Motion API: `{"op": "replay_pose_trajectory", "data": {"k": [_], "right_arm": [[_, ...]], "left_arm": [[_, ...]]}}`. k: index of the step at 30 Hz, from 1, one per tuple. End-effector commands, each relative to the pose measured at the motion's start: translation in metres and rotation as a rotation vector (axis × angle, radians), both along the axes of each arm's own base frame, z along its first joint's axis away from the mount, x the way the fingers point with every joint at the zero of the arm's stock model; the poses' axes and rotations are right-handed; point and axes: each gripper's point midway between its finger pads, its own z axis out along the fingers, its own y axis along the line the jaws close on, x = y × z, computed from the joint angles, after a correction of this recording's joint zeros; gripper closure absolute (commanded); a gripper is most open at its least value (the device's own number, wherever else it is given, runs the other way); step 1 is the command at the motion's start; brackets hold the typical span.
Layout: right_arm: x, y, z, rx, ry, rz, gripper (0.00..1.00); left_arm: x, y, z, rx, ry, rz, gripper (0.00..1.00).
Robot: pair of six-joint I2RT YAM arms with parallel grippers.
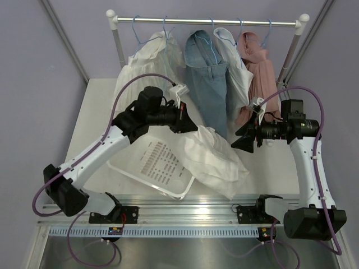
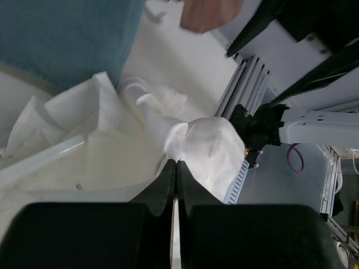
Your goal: Remove the skirt from the hanger
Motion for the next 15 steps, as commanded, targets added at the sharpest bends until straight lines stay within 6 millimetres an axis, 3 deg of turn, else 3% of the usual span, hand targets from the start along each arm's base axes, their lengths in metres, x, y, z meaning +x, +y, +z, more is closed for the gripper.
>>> {"op": "replay_pose_trajectory", "data": {"k": [1, 3, 4, 6, 8, 10, 11, 15], "right_arm": [[0.007, 0.001, 0.025, 0.019, -0.074, 0.006, 0.24], [0.011, 0.001, 0.033, 0.018, -0.094, 0.007, 0.24], [0.012, 0.001, 0.035, 0.018, -0.097, 0.005, 0.24], [0.016, 0.001, 0.041, 0.018, -0.11, 0.002, 0.24], [0.018, 0.0, 0.042, 0.015, -0.114, 0.002, 0.24], [0.02, -0.001, 0.041, 0.011, -0.114, -0.002, 0.24], [0.021, -0.001, 0.041, 0.01, -0.115, -0.003, 0.24], [0.021, -0.001, 0.038, 0.01, -0.107, -0.006, 0.23]], "left_arm": [[-0.017, 0.014, 0.127, -0.177, -0.246, -0.007, 1.0], [-0.019, 0.025, 0.155, -0.196, -0.291, 0.029, 1.0], [-0.021, 0.033, 0.182, -0.233, -0.339, 0.047, 1.0], [-0.024, 0.043, 0.208, -0.268, -0.385, 0.071, 1.0], [-0.03, 0.062, 0.248, -0.328, -0.458, 0.12, 1.0], [-0.036, 0.077, 0.275, -0.365, -0.521, 0.159, 1.0], [-0.045, 0.086, 0.297, -0.401, -0.57, 0.171, 1.0], [-0.069, 0.12, 0.354, -0.484, -0.735, 0.248, 1.0]]}}
